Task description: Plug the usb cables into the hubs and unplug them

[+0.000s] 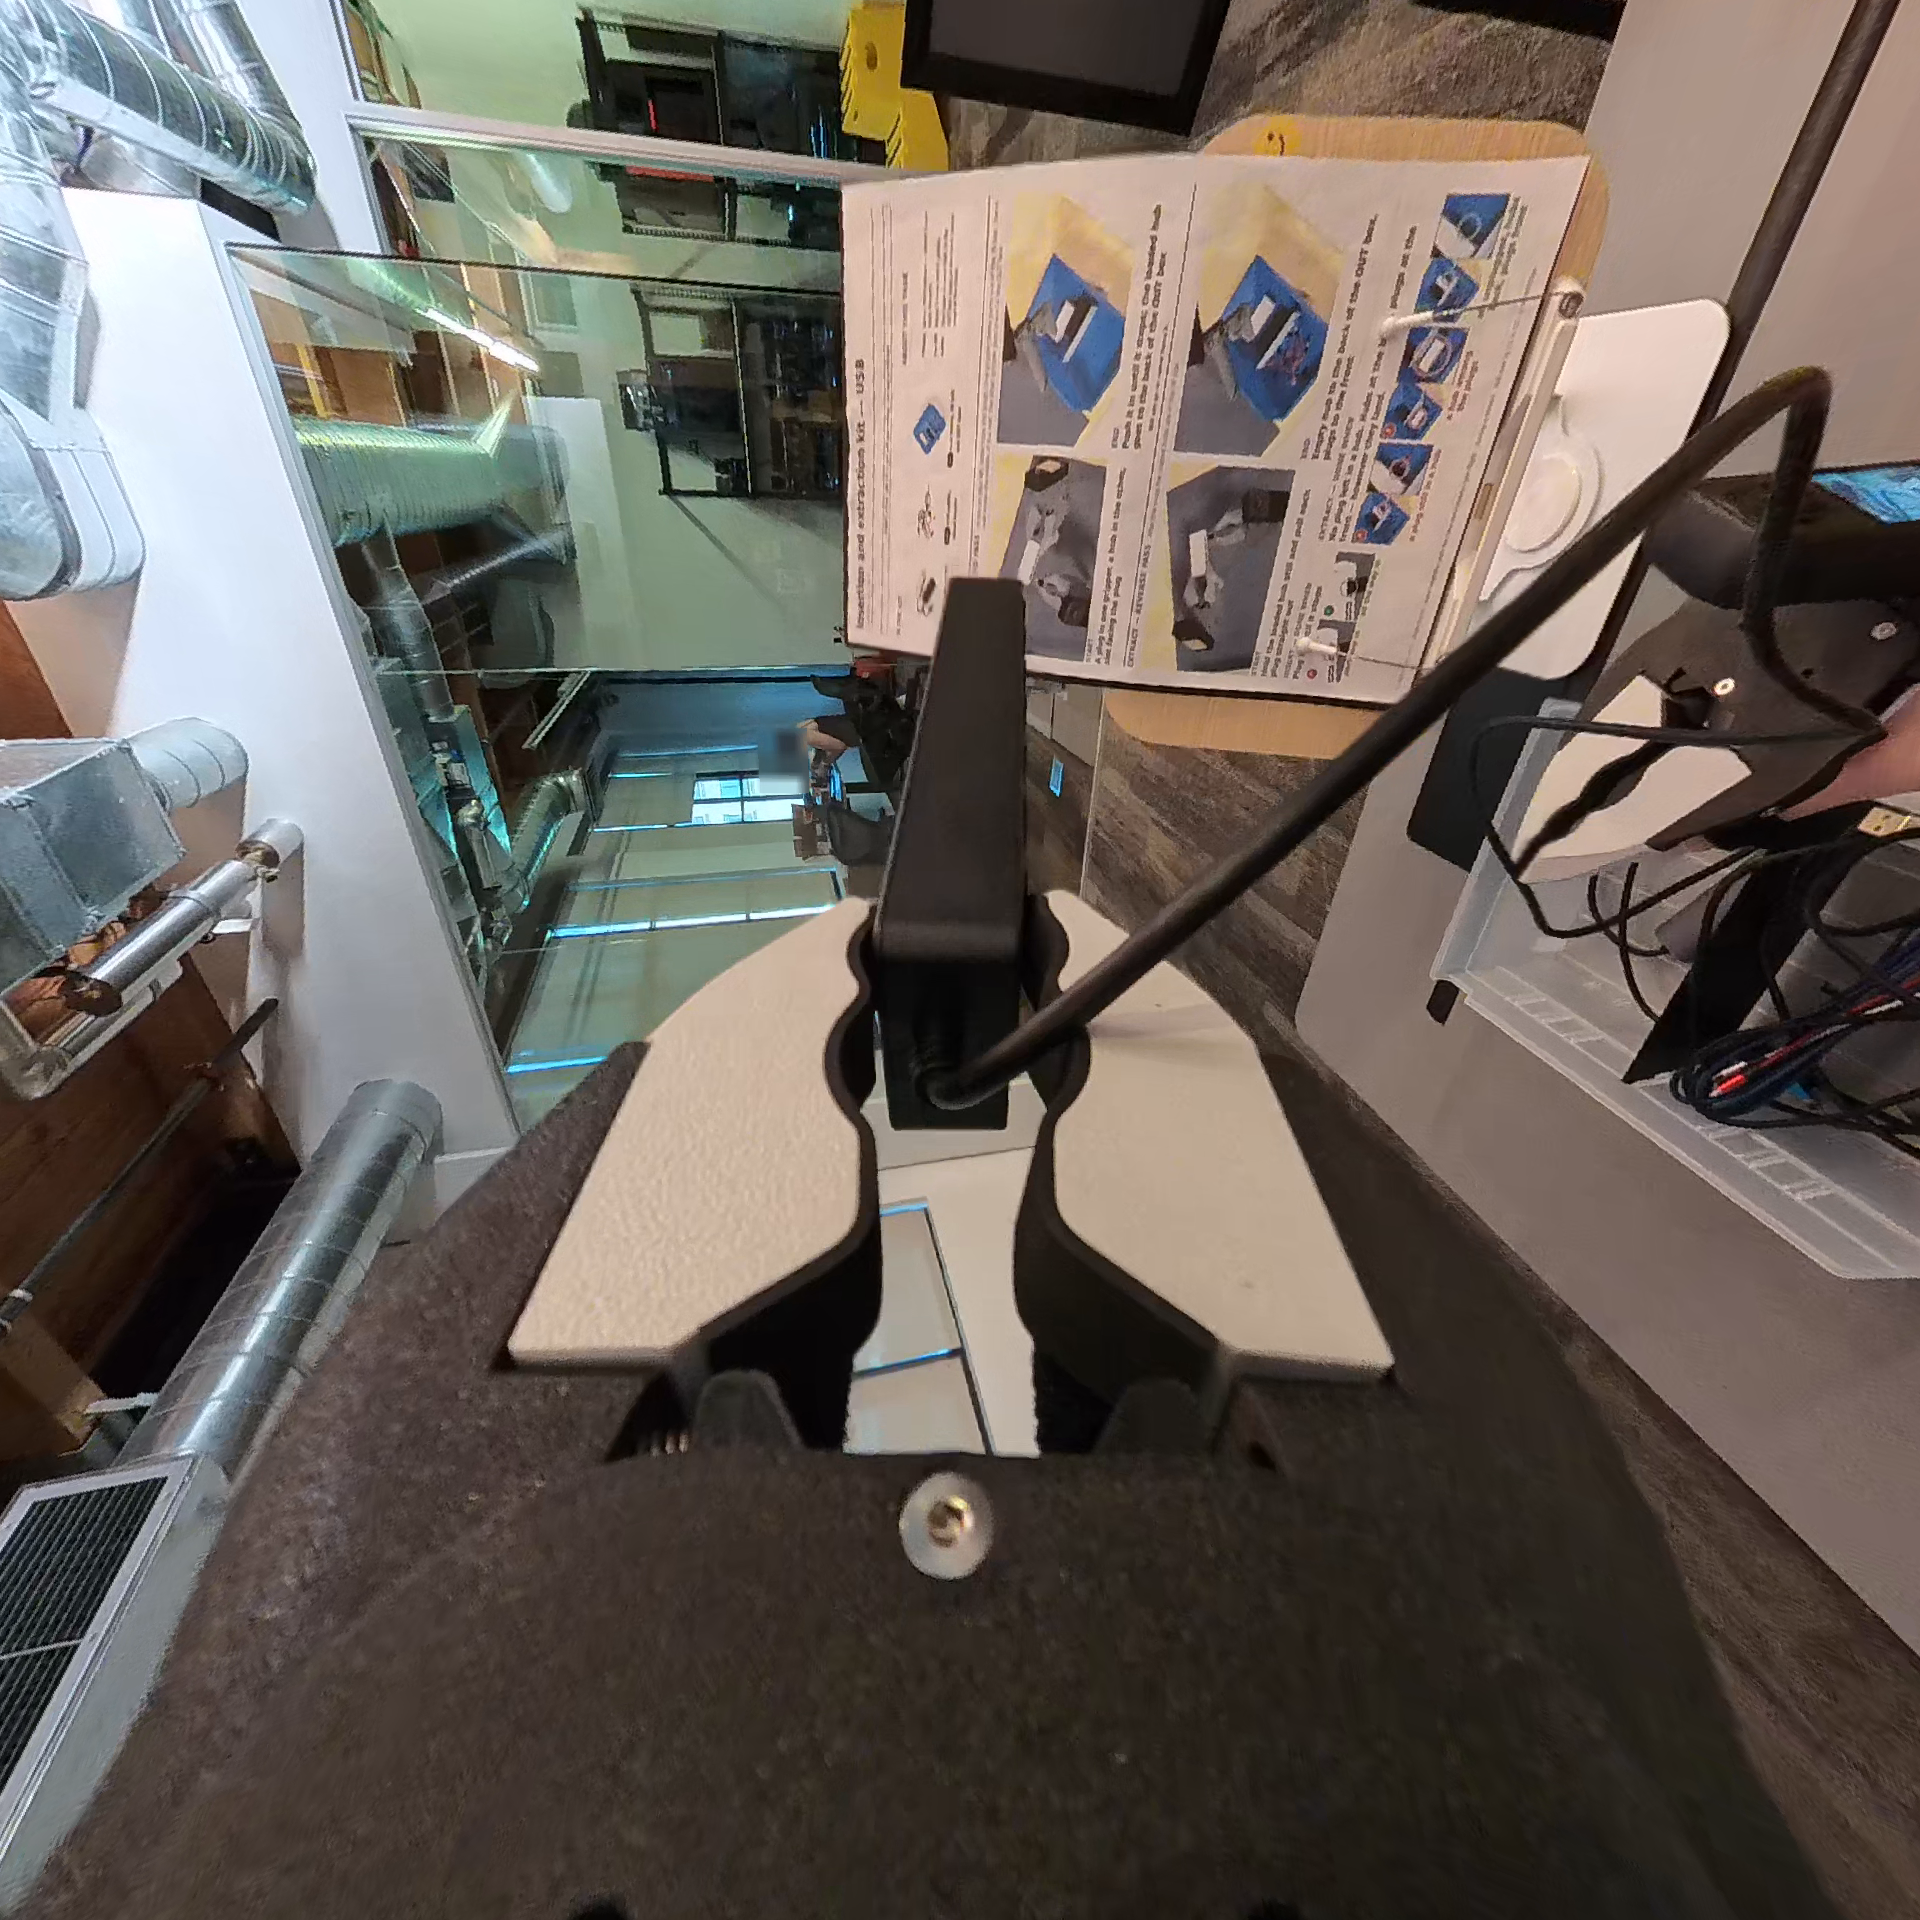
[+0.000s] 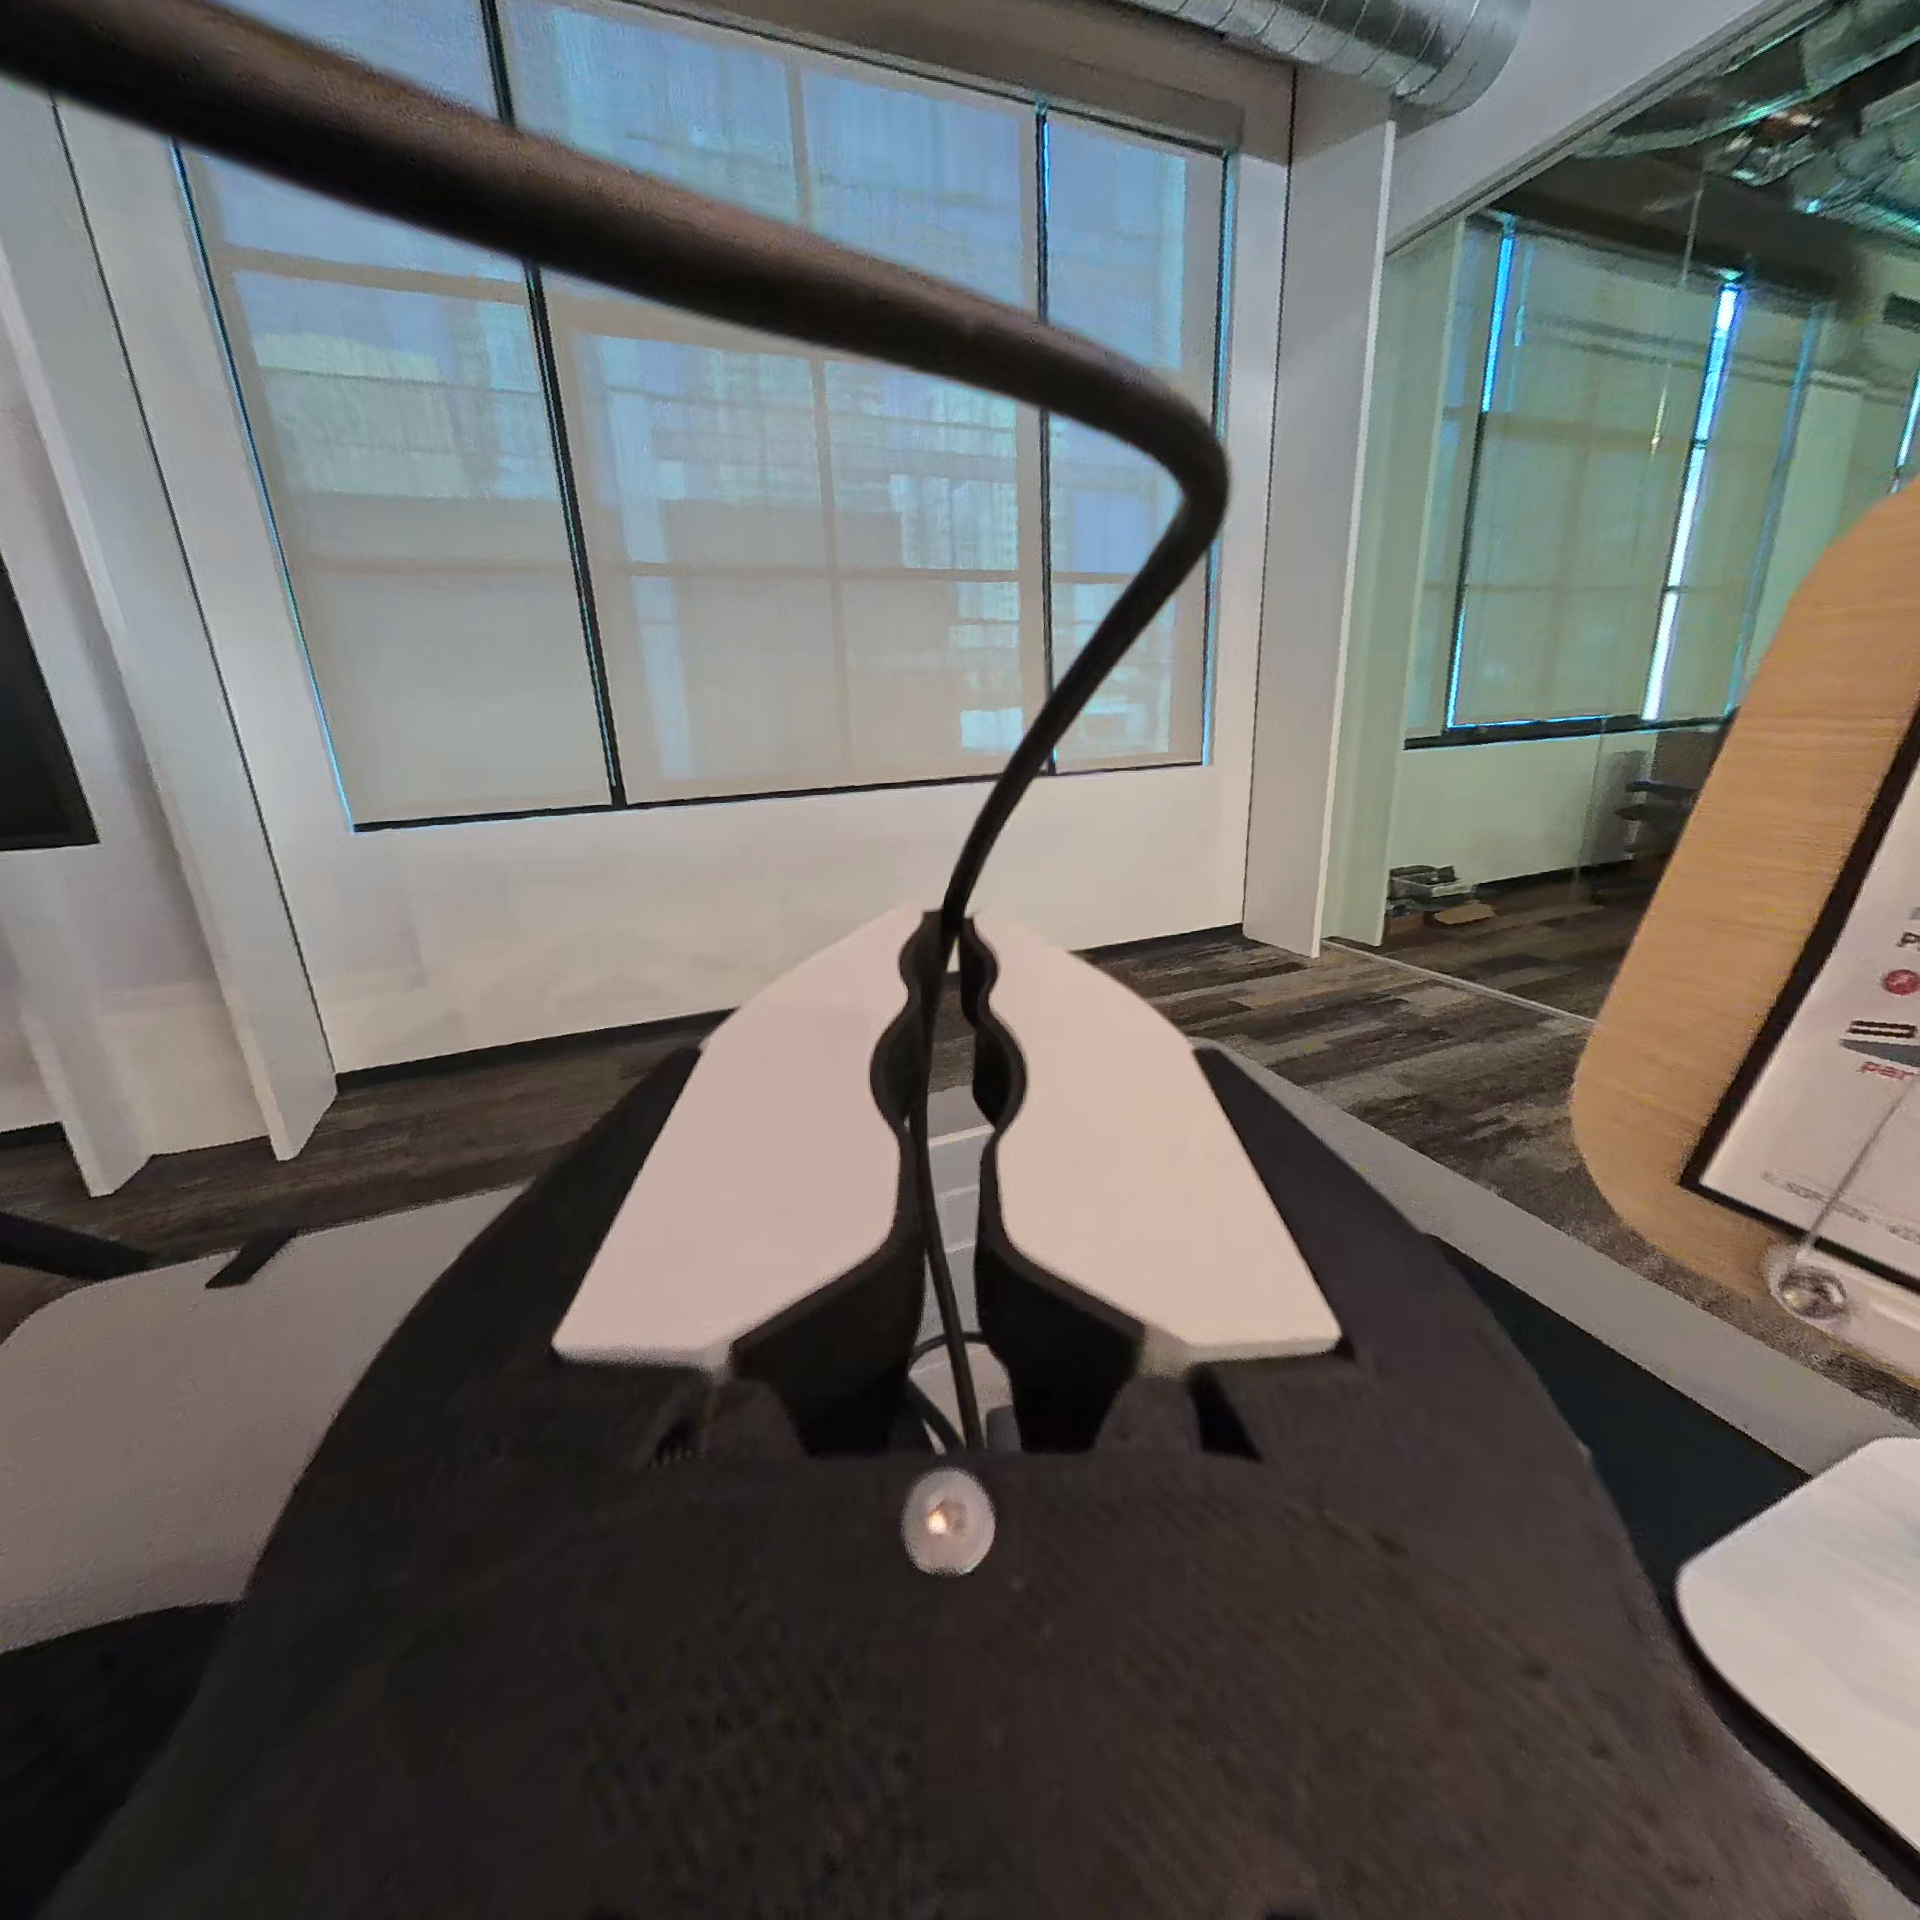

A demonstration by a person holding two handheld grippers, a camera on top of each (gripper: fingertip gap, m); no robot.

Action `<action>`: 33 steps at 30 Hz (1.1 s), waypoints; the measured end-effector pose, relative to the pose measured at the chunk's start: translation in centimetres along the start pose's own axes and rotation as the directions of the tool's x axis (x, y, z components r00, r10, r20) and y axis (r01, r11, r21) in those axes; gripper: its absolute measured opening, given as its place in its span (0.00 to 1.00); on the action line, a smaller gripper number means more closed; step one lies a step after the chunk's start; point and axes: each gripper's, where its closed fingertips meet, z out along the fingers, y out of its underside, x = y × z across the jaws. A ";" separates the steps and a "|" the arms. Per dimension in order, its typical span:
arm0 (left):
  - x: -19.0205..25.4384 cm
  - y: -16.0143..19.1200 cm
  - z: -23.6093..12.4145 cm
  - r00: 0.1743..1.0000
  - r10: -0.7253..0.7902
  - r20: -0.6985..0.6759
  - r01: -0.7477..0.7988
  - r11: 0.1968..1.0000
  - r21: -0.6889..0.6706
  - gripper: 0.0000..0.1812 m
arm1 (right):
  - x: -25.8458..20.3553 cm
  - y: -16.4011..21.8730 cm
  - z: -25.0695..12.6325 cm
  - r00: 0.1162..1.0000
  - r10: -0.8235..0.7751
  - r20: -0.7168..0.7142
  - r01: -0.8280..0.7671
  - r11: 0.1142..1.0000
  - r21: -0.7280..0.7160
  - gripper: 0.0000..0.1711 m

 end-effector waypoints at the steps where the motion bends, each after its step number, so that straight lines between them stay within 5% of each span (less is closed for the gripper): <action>1: -0.1 0.4 0.0 1.000 -0.005 0.004 0.005 1.000 -0.007 0.14 | 0.1 -0.2 0.0 1.000 -0.009 -0.004 0.009 1.000 -0.007 0.02; 14: -3.0 7.4 -1.5 0.982 -0.167 0.084 0.172 0.984 -0.054 0.14 | 1.5 -15.0 -0.5 0.998 -0.059 0.035 0.058 0.998 0.025 0.00; 18: -3.6 8.8 -2.0 0.973 -0.207 0.099 0.214 0.975 -0.059 0.14 | 1.7 -11.0 -0.7 0.996 -0.065 0.060 0.074 0.983 -0.170 0.02; 21: -4.0 9.0 -2.6 0.971 -0.213 0.107 0.220 0.974 -0.059 0.14 | 1.3 -4.9 -1.8 0.986 -0.125 0.114 0.152 0.949 -0.276 0.17; 24: -4.2 8.5 -3.3 0.973 -0.203 0.107 0.210 0.976 -0.055 0.14 | -1.3 -1.2 -2.0 0.975 -0.053 0.218 0.111 0.958 -0.263 0.22; 30: -3.7 7.3 -3.5 0.981 -0.172 0.093 0.178 0.982 -0.061 0.14 | -7.0 -1.4 1.0 0.938 0.027 0.346 0.008 0.995 -0.098 0.29; 33: -3.6 7.1 -3.2 0.982 -0.166 0.089 0.173 0.982 -0.071 0.14 | -7.2 -0.5 3.1 0.961 0.032 0.276 0.001 0.993 -0.119 0.26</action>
